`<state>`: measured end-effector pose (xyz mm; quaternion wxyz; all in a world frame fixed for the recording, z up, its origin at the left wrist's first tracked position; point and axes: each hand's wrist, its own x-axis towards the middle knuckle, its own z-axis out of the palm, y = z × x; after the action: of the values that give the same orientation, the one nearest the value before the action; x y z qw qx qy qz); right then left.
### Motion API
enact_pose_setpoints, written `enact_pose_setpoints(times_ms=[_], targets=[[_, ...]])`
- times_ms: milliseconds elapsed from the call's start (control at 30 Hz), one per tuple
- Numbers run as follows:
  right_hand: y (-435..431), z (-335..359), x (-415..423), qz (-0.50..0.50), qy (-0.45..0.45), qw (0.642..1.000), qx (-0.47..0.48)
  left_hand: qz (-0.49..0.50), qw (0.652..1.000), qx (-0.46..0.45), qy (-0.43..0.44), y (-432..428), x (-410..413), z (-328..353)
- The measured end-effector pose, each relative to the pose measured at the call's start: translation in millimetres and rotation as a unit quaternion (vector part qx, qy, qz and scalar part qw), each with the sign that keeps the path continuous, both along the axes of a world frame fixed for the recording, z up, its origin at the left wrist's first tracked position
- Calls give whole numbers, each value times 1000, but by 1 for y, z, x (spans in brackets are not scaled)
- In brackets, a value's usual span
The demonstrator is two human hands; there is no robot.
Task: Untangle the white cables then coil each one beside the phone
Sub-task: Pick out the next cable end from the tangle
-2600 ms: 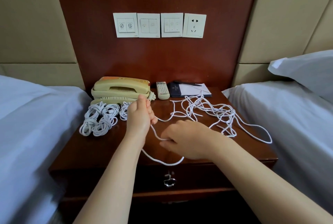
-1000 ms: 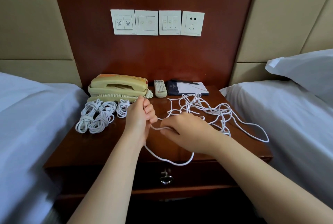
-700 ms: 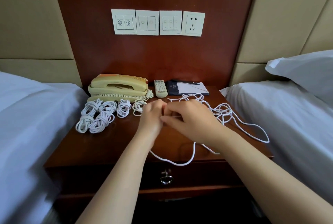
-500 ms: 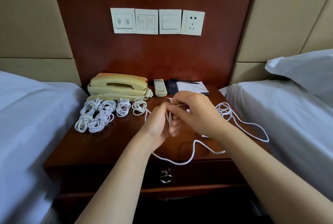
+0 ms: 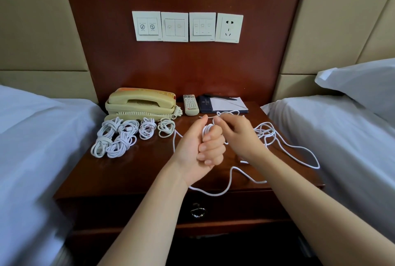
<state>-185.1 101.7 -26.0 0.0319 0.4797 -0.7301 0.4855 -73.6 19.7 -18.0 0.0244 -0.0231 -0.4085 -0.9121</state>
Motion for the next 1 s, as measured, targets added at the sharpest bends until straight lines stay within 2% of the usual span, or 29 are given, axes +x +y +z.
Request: enact_pose_setpoints(times_ms=[100, 167, 233, 333, 433, 533, 633, 733, 867, 1000], targets=[[-9, -12, 2, -8, -85, 994, 74, 41, 998, 33, 20, 0, -2, 1], [-11, -16, 5, -6, -95, 984, 153, 73, 995, 54, 35, -2, -3, 3], [-10, -18, 8, 4, -40, 974, 225, 108, 991, 61, 46, -7, -3, 3], [-9, -12, 15, 11, 39, 958, 283, 164, 984, 61, 32, -16, -5, 2], [-5, 1, 26, 20, 121, 920, 371, 236, 971, 42, -10, -26, -7, 1], [5, 15, 43, 40, 158, 890, 426, 305, 950, -12, -65, -35, -11, -1], [11, 28, 56, 71, 177, 896, 400, 335, 935, -63, -100, -39, -15, -4], [12, 34, 58, 51, 220, 928, 297, 328, 926, -150, -113, -34, -18, -7], [13, 41, 47, -26, 216, 960, 176, 258, 927, -257, -92, -20, -20, -10], [12, 36, 26, -47, 156, 980, 111, 179, 946, -261, -76, -7, -20, -11]])
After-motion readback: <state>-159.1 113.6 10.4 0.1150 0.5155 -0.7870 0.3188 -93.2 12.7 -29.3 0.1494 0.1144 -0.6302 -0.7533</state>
